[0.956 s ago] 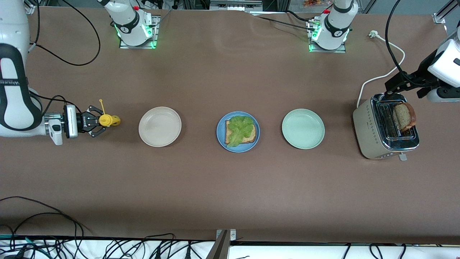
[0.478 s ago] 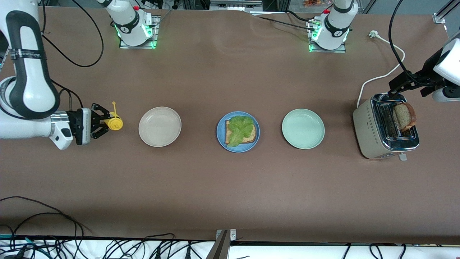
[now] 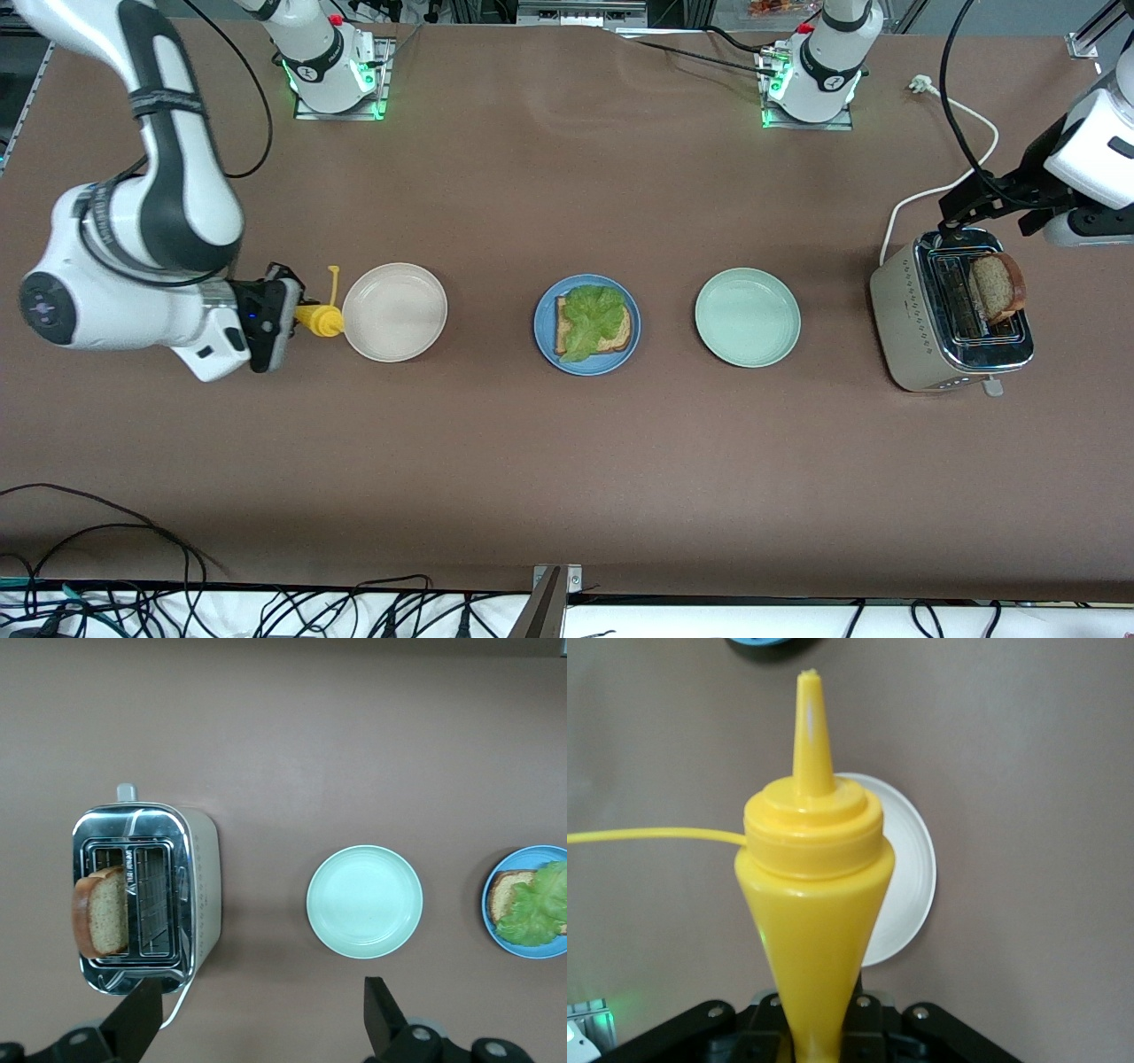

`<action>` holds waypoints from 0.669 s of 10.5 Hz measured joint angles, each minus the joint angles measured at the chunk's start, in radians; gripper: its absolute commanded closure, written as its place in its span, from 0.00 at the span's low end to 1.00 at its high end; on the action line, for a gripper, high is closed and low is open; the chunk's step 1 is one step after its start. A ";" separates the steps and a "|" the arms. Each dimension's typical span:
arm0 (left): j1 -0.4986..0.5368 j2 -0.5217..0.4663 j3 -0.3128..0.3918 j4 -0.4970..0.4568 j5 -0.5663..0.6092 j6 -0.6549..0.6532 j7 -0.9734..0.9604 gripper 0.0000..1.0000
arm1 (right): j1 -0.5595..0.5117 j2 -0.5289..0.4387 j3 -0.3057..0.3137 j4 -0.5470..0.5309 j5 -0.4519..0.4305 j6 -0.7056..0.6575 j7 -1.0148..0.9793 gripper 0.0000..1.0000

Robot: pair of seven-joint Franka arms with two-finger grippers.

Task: Make sandwich in blue plate with both arms
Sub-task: 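Lift the bottle with the right gripper and carry it over the blue plate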

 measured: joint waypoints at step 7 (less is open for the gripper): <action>0.005 0.000 -0.009 0.006 0.000 -0.004 -0.027 0.00 | 0.311 0.105 0.000 0.151 -0.307 0.031 0.335 0.82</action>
